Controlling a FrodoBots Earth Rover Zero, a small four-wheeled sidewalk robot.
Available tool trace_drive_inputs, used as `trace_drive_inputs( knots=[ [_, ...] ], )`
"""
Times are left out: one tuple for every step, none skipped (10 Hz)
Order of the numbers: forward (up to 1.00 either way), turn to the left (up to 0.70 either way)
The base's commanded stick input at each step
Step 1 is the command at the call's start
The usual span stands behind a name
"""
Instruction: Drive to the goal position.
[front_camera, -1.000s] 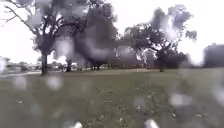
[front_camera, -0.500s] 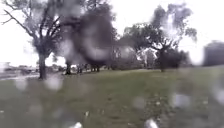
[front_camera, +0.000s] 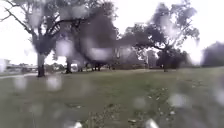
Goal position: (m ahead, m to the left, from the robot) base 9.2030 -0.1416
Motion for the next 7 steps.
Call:
trace_drive_inputs(
  knots=[
    [1.0,0.41],
    [1.0,0.41],
    [1.0,0.3],
    [1.0,0.01],
    [1.0,0.01],
    [1.0,0.01],
    [1.0,0.01]
  ],
)
